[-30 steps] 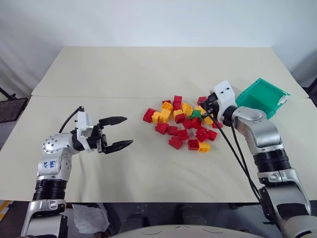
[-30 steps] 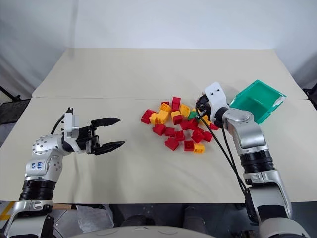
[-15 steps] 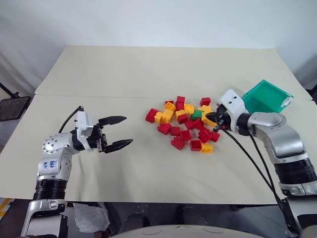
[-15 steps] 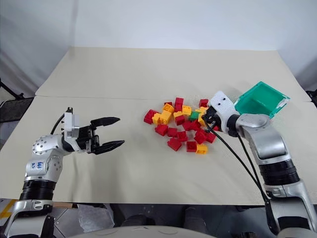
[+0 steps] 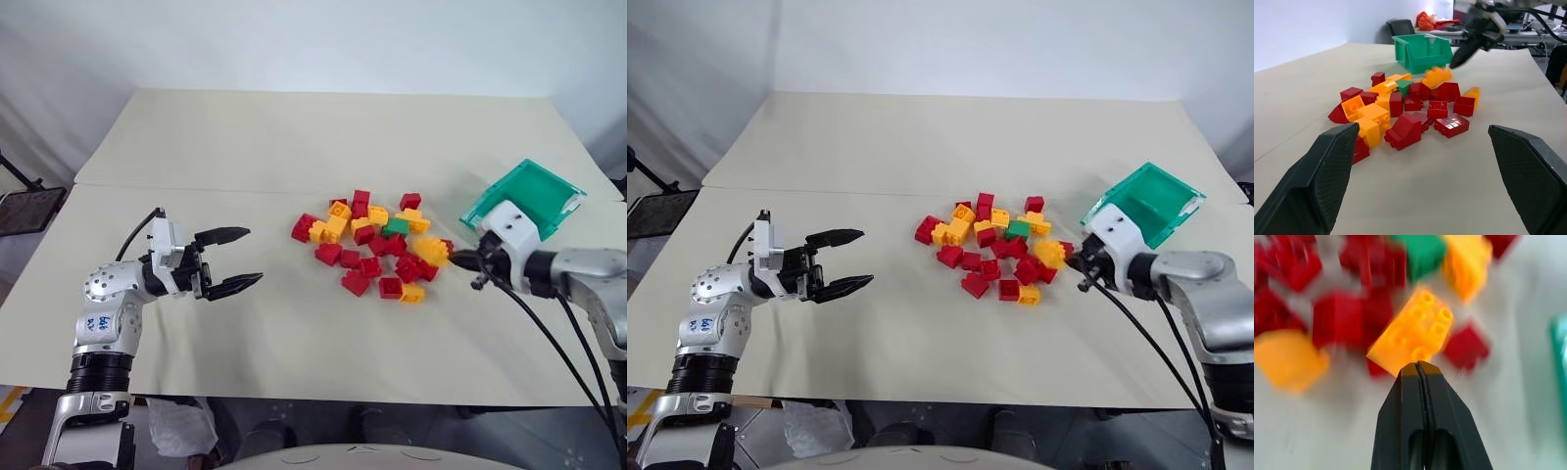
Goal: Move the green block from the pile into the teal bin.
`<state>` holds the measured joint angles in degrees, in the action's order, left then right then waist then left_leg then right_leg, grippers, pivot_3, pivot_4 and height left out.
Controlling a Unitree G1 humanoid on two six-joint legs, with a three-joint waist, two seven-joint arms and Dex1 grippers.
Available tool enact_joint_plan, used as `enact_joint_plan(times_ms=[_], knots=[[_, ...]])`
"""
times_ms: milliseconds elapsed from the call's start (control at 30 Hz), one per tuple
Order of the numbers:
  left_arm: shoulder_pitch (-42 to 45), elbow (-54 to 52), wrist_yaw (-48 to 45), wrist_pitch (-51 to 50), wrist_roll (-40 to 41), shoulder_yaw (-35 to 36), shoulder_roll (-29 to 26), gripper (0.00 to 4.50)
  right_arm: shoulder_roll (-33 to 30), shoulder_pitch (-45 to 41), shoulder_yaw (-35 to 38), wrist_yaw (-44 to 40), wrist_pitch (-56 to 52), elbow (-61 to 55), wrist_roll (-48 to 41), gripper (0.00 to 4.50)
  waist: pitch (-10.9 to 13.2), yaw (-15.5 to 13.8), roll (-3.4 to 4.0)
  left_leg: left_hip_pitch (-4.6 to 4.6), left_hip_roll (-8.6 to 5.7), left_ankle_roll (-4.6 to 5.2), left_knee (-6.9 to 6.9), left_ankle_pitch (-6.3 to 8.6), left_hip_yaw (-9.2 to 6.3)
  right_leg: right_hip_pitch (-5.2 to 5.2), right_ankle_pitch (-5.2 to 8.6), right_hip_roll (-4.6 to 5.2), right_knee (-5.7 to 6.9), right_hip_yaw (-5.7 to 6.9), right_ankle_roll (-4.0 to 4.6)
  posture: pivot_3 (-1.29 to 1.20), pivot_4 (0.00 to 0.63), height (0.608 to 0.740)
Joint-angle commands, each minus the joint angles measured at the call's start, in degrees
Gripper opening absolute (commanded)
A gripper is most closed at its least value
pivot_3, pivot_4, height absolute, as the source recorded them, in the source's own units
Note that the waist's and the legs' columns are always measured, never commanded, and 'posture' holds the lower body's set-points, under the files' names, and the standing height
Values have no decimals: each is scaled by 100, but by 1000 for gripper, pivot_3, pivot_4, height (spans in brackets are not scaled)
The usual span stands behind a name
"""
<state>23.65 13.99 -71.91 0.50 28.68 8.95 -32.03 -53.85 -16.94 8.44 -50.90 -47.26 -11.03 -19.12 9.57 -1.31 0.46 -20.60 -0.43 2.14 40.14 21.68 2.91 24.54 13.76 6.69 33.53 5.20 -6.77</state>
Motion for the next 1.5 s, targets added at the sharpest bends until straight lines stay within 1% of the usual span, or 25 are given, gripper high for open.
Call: enact_joint_plan(times_ms=[33,133,267,367,433,500,600,667,700,733,767,867,967,1100,1133,1200,1300,1400,1467,1500], knots=[[-62,-147,-12,80,46,98,-61,4500,-215,198,812,-124,273,-134,-194,14,2,1,3,1,3,-1,-1,0,2,0,0,-3,0,0,0,0,150,740],[-45,-142,-2,82,43,88,-46,4500,-128,324,1060,-229,350,-324,-449,14,3,16,1,7,10,-4,0,0,14,0,0,-9,2,-2,0,0,150,740],[1,-95,-12,84,39,71,-33,4500,-75,535,1364,-613,940,-420,-734,14,3,6,1,12,12,-6,0,0,15,0,0,-10,6,-5,0,0,150,740],[51,-24,-42,95,23,54,-33,4500,-241,877,1701,-947,959,-367,-962,541,5,-22,-2,12,11,-5,-1,0,16,-1,0,-8,5,-7,0,0,150,740],[81,16,-70,93,26,53,-38,4500,-388,1122,1914,-1173,954,-323,-1035,1168,6,-34,-3,10,9,-3,-1,1,15,-2,0,-6,4,-5,0,0,150,740],[125,72,-121,82,30,45,-50,4500,-531,1393,2322,-1488,957,-248,-1183,1796,6,-34,-5,9,6,0,0,3,15,-2,0,-5,2,-5,-1,0,150,740],[198,167,-200,75,34,42,-61,4500,-711,1806,2850,-1886,1131,-158,-1202,2857,7,-25,-6,10,5,2,0,4,17,-3,-1,-5,0,-6,-2,0,150,740],[238,221,-234,82,31,48,-59,4500,-742,1973,3070,-2006,1234,-115,-1218,3527,8,-19,-7,12,7,2,-1,4,20,-3,-1,-8,0,-6,-2,0,150,740],[259,247,-250,89,33,49,-56,4500,-748,2043,3172,-2061,1251,-99,-1241,3743,10,-17,-11,13,8,2,0,4,20,-5,-1,-9,0,-6,-2,0,150,740],[285,271,-266,86,40,49,-54,4500,-758,2145,3276,-2109,1272,-98,-1225,4189,11,-12,-13,14,9,2,0,4,21,-5,-1,-9,1,-7,-2,0,150,740],[303,285,-278,80,45,51,-54,4500,-768,2218,3344,-2142,1286,-100,-1211,4467,12,-11,-14,16,10,1,0,4,22,-5,-1,-9,3,-9,-2,0,150,740],[341,315,-325,70,52,55,-51,4500,-715,2393,3477,-2129,1222,-293,-1291,4467,12,-11,-14,20,10,0,0,4,26,-5,-1,-8,6,-15,-2,0,150,740],[358,318,-366,47,59,57,-54,4500,-663,2380,3413,-1981,1122,-542,-1421,4467,12,0,-14,27,11,-1,-1,5,31,-5,-1,-7,10,-25,-2,0,150,740],[398,340,-356,60,31,54,-54,4500,-629,2008,2999,-1625,1031,-803,-1582,4467,12,-2,-14,31,12,-5,0,6,32,-4,-1,-5,14,-31,-2,0,150,740],[408,337,-339,62,36,69,-60,4500,-606,1625,2610,-1416,1040,-820,-1553,4467,12,-1,-14,31,12,-5,0,6,32,-4,-1,-4,13,-31,-2,0,150,740],[402,328,-326,75,42,87,-69,4500,-566,710,1547,-1045,1006,-737,-1266,4467,14,53,-16,33,13,-7,2,6,35,-4,-1,-2,14,-36,-2,0,150,740],[346,243,-277,83,48,82,-30,4500,-361,-522,192,-779,890,-275,-742,4467,20,137,-21,42,17,-11,3,6,50,0,-1,26,1,-47,-1,0,150,740],[292,159,-216,107,49,74,27,4500,2,-1624,-813,-761,1000,522,-213,4467,22,150,-21,30,16,-16,-6,4,46,17,1,35,25,-40,4,0,150,740],[252,100,-184,136,42,68,62,4500,275,-2239,-1321,-803,1243,1148,185,4467,25,157,-18,24,13,-16,-3,4,52,23,1,32,25,-32,3,0,150,740],[233,68,-160,138,48,74,80,4500,419,-2515,-1533,-793,1371,1490,387,4467,25,150,-19,19,8,-13,-3,3,54,29,1,12,27,-27,3,0,150,740]])
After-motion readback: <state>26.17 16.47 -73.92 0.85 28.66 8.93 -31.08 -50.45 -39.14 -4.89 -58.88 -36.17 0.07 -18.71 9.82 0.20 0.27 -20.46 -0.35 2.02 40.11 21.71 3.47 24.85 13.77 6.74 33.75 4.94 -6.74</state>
